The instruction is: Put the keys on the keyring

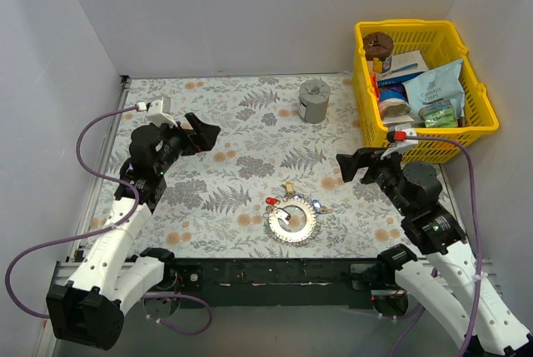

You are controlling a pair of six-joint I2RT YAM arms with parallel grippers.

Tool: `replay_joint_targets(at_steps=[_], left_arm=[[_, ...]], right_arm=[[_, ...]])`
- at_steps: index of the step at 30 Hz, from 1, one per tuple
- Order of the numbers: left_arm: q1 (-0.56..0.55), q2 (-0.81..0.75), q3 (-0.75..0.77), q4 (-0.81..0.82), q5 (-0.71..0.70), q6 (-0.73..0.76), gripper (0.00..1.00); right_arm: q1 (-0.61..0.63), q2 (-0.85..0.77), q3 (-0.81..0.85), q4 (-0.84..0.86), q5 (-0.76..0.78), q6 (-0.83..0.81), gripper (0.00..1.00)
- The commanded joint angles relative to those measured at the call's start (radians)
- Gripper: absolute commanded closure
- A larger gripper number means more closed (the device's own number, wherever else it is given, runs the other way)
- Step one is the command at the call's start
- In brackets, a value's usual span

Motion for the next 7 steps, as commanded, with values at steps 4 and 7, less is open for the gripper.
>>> replay_joint_targets(at_steps=[4, 7], left_arm=[[0.004, 0.020, -0.048, 0.103, -0.077, 0.074, 0.02], [0.003, 0.030, -0.087, 0.167, -0.165, 0.067, 0.02]], right_arm=[[-0.005, 0.041, -0.145, 0.264, 0.259, -0.099, 0.01], [-0.005, 0.024, -0.283, 0.436, 0.397, -0.218, 0.01]])
